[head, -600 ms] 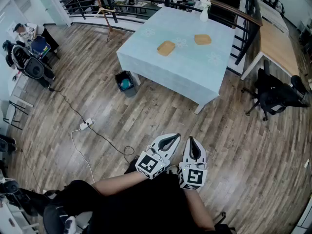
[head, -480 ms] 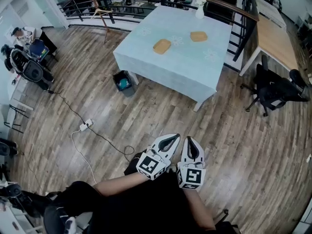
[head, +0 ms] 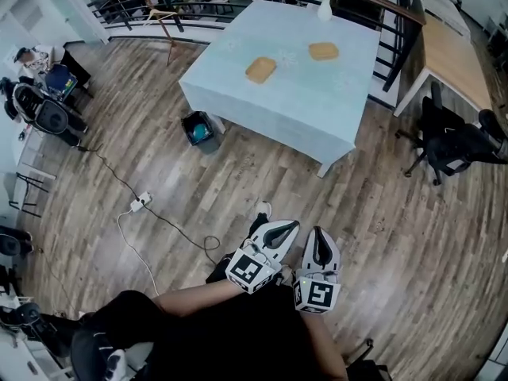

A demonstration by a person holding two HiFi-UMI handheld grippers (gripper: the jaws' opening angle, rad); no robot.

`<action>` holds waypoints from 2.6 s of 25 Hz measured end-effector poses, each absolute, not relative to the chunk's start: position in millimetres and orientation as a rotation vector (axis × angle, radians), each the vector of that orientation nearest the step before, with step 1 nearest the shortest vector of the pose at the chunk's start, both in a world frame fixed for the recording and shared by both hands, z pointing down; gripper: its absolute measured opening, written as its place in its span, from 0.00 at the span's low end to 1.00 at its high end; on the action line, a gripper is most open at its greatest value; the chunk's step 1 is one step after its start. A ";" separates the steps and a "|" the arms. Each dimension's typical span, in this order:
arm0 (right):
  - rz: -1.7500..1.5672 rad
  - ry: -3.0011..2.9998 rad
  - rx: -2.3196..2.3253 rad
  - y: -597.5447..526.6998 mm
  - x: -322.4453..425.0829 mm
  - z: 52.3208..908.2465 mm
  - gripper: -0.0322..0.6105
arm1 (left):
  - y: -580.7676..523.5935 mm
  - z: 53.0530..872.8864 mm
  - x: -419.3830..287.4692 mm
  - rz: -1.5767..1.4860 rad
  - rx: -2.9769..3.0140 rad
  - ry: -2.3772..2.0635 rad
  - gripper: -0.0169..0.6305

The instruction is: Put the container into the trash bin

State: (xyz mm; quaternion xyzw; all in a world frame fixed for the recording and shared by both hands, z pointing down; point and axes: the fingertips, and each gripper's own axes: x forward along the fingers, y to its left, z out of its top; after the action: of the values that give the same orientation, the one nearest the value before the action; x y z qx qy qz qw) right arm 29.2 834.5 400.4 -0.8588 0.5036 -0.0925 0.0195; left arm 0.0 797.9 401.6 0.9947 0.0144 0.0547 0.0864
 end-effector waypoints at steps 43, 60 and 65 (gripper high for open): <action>-0.681 1.871 -2.487 341.3 223.8 472.3 0.11 | 286.4 425.2 120.6 0.122 2.814 -0.514 0.05; -0.922 1.830 -2.405 191.7 333.7 545.4 0.11 | 116.5 448.0 204.7 0.260 2.772 -0.644 0.05; -1.106 1.749 -2.413 175.5 356.5 591.5 0.11 | 94.8 463.3 232.4 0.304 2.760 -0.627 0.05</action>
State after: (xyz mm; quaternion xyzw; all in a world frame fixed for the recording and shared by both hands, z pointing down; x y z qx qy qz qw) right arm 356.5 175.5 591.5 -0.7590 0.5501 -0.3478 -0.0185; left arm 232.4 94.8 463.3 0.9591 -0.2178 0.1055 0.1469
